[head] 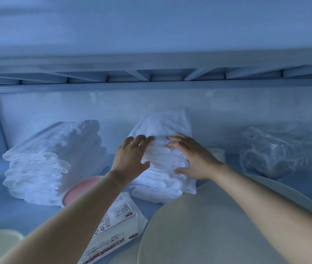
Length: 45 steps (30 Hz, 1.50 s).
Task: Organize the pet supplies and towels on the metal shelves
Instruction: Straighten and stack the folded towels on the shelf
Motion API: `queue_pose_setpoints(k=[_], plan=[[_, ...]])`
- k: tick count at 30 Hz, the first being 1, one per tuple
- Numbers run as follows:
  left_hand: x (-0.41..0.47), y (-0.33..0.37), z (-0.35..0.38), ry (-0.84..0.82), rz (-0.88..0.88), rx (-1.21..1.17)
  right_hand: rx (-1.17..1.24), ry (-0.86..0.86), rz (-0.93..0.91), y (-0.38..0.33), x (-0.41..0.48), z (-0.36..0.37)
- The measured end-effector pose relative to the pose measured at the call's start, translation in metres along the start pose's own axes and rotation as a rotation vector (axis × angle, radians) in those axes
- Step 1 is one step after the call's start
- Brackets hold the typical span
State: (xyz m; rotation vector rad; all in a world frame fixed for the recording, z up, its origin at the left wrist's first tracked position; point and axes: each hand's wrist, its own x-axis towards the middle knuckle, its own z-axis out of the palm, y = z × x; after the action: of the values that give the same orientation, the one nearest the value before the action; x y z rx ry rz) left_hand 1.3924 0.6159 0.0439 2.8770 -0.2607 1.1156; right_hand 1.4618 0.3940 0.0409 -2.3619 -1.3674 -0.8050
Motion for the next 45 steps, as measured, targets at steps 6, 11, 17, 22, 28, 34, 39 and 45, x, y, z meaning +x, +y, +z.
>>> queue_pose_setpoints(k=[6, 11, 17, 22, 28, 34, 39, 45], plan=[[-0.002, 0.019, 0.007, 0.079, -0.011, 0.063, -0.071, 0.077, 0.018, 0.012, -0.015, 0.002], [-0.004, 0.027, 0.007, 0.165, -0.009, 0.168, -0.055, 0.139, 0.114, 0.014, -0.024, -0.001], [-0.003, 0.031, 0.009, 0.054, -0.018, 0.172, -0.017, 0.1, 0.183, 0.017, -0.024, 0.0], [-0.006, 0.029, 0.01, -0.058, -0.036, 0.184, 0.049, 0.051, 0.163, 0.013, -0.025, 0.002], [-0.004, 0.031, 0.017, -0.019, -0.069, 0.186, -0.015, -0.02, 0.213, 0.012, -0.02, 0.004], [0.003, 0.032, 0.027, -0.018, -0.11, 0.158, -0.023, -0.051, 0.288, 0.013, -0.016, 0.008], [0.006, 0.032, 0.026, -0.064, -0.123, 0.134, -0.045, -0.053, 0.327, 0.006, -0.018, 0.01], [-0.004, 0.025, 0.008, -0.178, -0.117, -0.026, -0.116, -0.078, 0.309, -0.006, -0.019, 0.009]])
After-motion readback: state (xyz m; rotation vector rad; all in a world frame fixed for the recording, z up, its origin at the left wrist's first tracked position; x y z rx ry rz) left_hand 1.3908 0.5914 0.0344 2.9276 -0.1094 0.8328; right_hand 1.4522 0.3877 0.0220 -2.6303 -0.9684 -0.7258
